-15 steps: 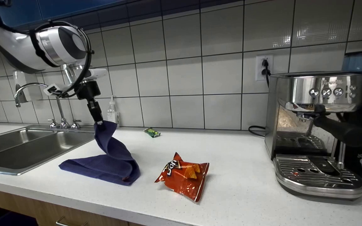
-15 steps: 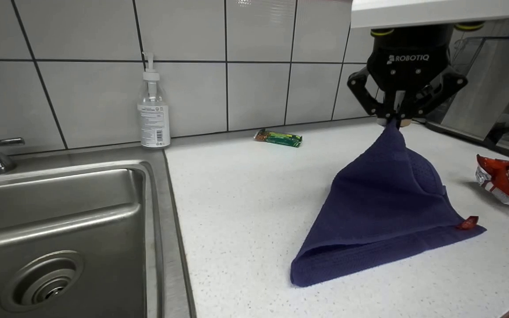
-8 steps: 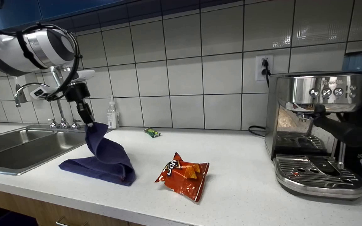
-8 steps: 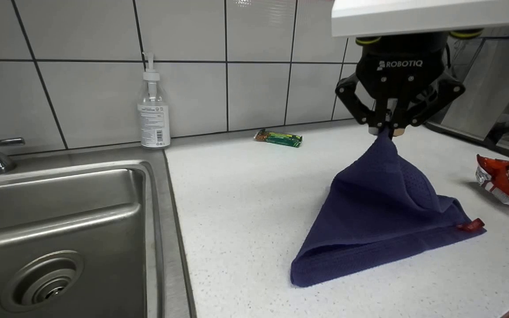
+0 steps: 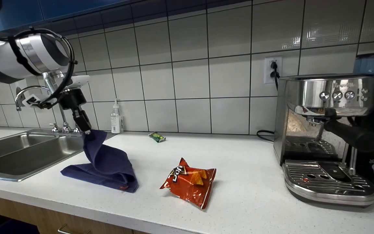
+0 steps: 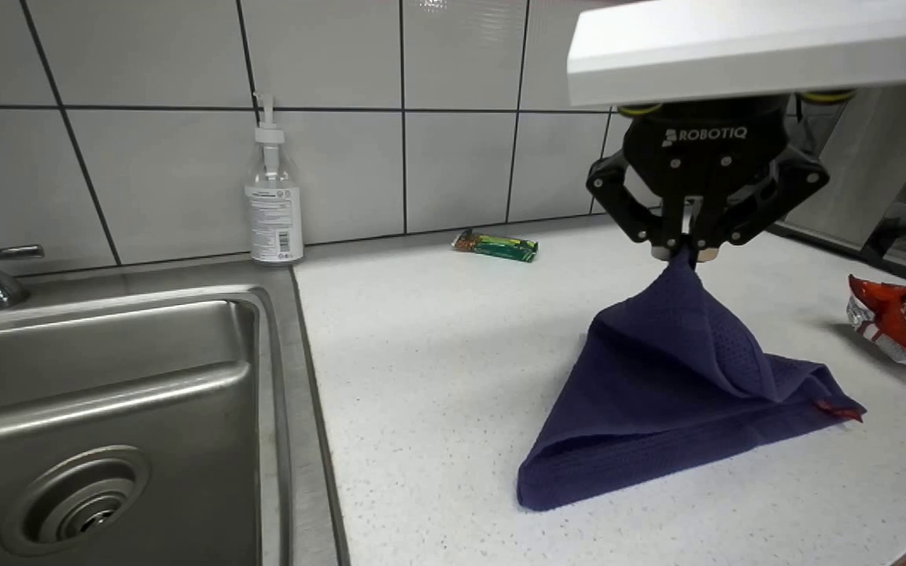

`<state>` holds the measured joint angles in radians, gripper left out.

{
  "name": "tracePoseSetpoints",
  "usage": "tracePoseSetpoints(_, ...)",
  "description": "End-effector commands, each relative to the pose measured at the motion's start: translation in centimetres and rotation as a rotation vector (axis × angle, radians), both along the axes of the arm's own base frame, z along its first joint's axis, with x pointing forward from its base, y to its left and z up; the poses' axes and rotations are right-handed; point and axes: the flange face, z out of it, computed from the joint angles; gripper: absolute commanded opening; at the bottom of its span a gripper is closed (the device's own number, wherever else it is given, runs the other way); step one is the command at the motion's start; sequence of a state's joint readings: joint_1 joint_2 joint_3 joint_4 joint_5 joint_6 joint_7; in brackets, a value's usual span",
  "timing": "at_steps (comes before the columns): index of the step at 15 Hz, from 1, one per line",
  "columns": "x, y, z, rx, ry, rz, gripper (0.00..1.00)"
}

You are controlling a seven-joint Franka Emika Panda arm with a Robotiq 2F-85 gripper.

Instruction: Fold the cloth into a triangular shape

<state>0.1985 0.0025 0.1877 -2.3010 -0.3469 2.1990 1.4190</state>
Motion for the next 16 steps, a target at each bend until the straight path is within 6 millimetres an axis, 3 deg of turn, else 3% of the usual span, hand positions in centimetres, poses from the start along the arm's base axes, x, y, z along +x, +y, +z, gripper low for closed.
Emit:
tracePoseSetpoints(1,-0.3,0.8,-0.3,-0.038,0.001,-0.016,0.01)
tracePoseSetpoints(16,-0.9,4.1,-1.0,-0.024,0.021,-0.018,0.01)
